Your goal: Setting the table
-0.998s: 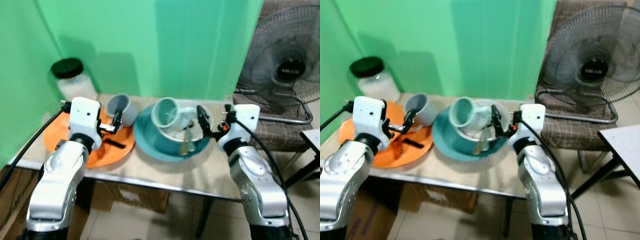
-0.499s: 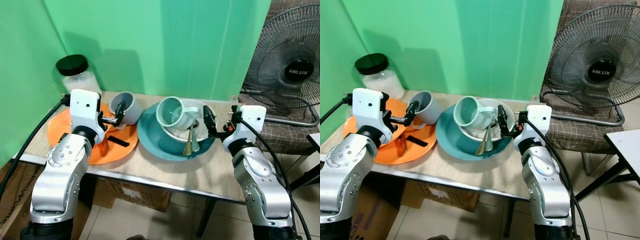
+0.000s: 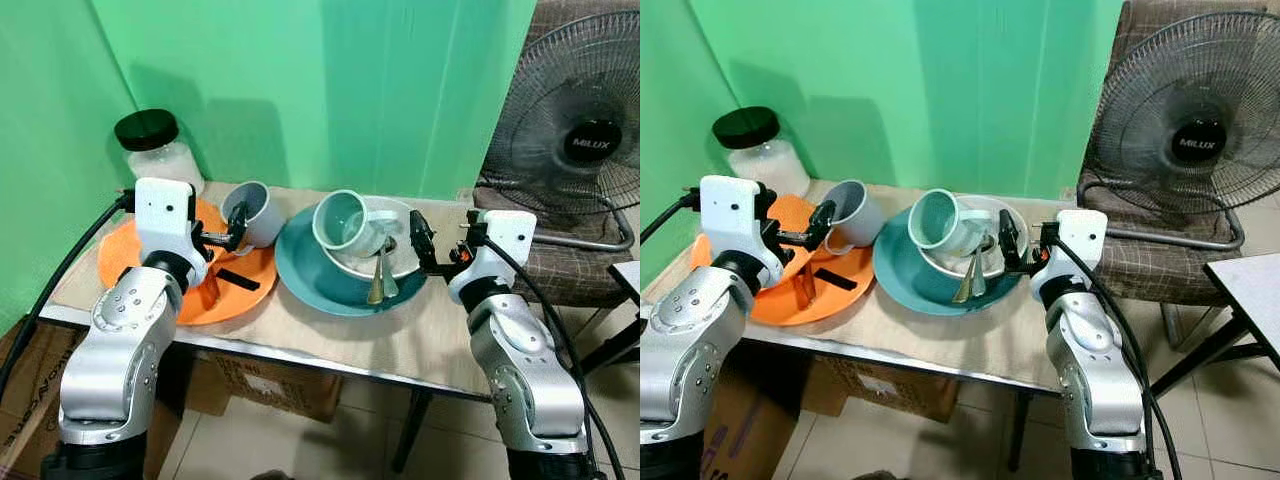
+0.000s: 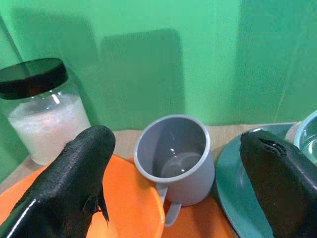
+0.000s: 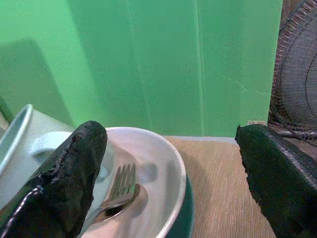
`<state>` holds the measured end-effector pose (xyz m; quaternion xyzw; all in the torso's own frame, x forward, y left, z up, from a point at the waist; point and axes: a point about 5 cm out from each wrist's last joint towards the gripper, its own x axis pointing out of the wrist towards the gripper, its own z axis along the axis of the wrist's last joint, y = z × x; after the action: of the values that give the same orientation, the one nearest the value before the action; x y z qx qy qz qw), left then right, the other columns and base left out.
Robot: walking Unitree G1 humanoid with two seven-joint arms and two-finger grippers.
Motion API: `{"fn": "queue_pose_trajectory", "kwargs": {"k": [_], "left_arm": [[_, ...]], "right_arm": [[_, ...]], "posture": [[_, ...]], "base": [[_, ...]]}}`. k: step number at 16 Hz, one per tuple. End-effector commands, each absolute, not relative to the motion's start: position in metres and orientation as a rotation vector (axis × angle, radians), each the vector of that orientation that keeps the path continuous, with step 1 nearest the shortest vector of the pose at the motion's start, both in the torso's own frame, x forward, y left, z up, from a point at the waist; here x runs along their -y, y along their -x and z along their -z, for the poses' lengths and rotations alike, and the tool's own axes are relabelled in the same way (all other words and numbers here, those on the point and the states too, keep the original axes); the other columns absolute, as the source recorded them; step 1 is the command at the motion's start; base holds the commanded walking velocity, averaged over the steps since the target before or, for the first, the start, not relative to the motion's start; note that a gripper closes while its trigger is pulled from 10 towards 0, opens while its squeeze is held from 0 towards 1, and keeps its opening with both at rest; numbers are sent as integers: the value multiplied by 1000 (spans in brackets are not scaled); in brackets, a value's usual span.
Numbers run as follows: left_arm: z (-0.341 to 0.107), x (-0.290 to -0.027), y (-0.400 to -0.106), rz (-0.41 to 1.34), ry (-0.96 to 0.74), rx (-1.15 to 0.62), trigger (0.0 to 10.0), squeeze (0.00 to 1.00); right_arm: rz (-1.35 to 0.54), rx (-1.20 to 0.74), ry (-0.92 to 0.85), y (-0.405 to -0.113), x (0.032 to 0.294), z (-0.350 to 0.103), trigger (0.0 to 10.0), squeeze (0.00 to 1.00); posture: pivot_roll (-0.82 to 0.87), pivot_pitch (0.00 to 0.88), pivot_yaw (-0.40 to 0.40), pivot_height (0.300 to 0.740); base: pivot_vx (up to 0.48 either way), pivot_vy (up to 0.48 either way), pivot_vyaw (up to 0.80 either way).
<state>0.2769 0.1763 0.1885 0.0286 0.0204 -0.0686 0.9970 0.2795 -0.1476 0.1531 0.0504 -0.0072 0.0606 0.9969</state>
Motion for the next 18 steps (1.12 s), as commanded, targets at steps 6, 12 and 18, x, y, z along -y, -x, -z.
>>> {"fn": "queue_pose_trajectory", "kwargs": {"k": [6,12,18], "left_arm": [[-190,-163,-274,279,-176,-54,10000,0],[-182,-149,-258,560,-269,-100,10000,0],[-183,-145,-248,795,-337,-122,10000,0]], "right_arm": [[-219,112,-6,-309,172,-191,10000,0],[-606,93,164,-334,181,-198,10000,1000],[-917,58,513,-345,173,-189,10000,0]], "posture": [[-15,41,83,740],[-57,14,79,740],[-78,0,57,740]], "base": [[0,0,0],[0,0,0],[0,0,0]]}}
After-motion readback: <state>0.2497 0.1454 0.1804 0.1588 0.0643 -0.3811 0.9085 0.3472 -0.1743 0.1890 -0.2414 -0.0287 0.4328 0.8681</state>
